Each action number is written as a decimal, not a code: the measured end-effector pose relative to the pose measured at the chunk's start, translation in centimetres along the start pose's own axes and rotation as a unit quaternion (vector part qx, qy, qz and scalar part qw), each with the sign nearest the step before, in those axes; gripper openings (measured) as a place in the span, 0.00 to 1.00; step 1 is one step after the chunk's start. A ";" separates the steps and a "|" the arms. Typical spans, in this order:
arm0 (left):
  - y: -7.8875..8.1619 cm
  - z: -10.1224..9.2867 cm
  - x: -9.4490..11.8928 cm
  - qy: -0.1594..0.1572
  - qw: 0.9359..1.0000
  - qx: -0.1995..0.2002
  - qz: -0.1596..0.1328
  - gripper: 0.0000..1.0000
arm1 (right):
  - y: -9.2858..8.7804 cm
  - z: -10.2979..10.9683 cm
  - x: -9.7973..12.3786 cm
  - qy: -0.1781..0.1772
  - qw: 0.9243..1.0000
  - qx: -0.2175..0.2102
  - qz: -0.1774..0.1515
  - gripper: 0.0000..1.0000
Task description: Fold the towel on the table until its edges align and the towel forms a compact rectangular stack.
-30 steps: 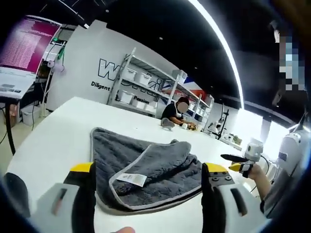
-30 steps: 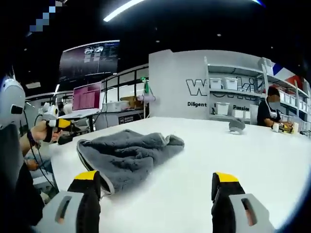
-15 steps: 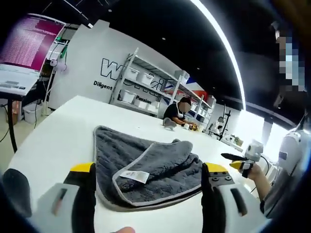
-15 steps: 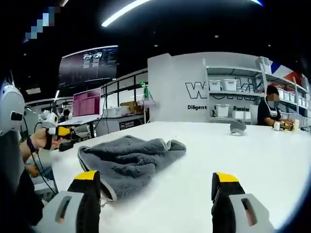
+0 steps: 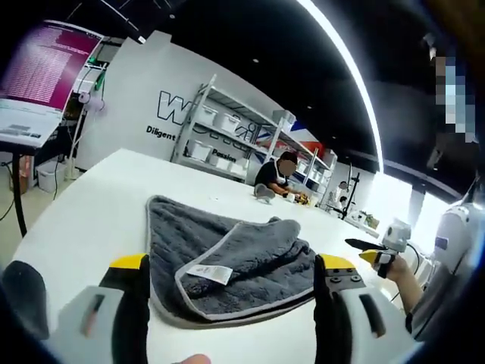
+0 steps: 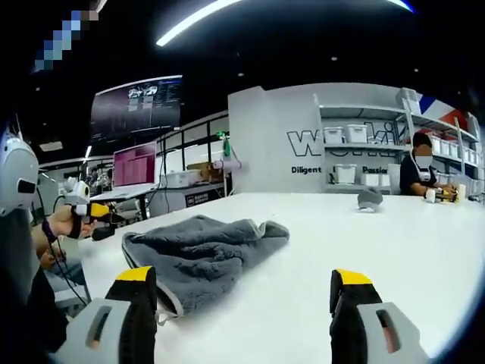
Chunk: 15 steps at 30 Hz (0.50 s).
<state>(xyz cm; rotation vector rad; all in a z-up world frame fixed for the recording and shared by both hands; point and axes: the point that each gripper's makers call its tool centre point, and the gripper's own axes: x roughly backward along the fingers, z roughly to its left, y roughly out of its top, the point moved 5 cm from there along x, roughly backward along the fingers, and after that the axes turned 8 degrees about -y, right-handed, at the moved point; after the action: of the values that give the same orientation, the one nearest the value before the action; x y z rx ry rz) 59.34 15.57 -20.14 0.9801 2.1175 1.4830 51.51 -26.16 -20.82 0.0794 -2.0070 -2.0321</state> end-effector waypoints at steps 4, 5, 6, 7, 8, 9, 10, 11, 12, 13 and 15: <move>-0.1 0.0 0.0 0.000 1.000 0.001 0.000 0.94 | 0.0 0.1 0.0 0.002 1.000 -0.002 -0.001 0.99; -0.1 0.0 0.0 0.000 1.000 0.001 0.000 0.94 | 0.0 0.1 0.0 0.002 1.000 -0.002 0.000 0.99; -0.1 -0.1 0.0 0.000 1.000 0.001 0.000 0.94 | 0.0 0.1 0.0 0.002 1.000 -0.002 0.000 0.99; -0.1 0.0 0.0 0.000 1.000 0.001 0.000 0.94 | -0.1 0.1 0.0 0.002 1.000 -0.002 0.000 0.99; -0.1 0.0 0.0 0.000 1.000 0.001 0.000 0.94 | -0.1 0.0 0.0 0.001 1.000 -0.002 0.000 0.99; -0.1 0.0 0.0 0.000 1.000 0.001 0.000 0.94 | 0.0 0.0 0.0 0.001 1.000 -0.002 -0.001 0.99; -0.1 0.0 0.0 0.000 1.000 0.001 0.000 0.94 | 0.0 0.1 -0.1 0.001 1.000 -0.002 -0.001 0.99; -0.1 0.0 0.0 0.001 1.000 0.001 0.000 0.94 | 0.0 0.1 -0.1 0.001 1.000 -0.003 -0.001 0.99; -0.1 0.0 0.0 0.001 1.000 0.001 0.000 0.94 | 0.0 0.1 -0.1 0.001 1.000 -0.003 -0.001 0.99; -0.1 0.0 0.1 0.001 1.000 0.001 -0.001 0.94 | 0.0 0.1 -0.1 0.001 1.000 -0.002 -0.001 0.99; 0.0 0.0 0.1 0.001 1.000 0.001 -0.002 0.94 | 0.0 0.1 -0.1 0.000 1.000 -0.001 -0.001 0.99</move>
<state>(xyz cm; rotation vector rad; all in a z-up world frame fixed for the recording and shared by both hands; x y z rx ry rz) 59.24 15.61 -20.15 0.9737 2.1226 1.4804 51.54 -26.06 -20.83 0.0822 -2.0055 -2.0347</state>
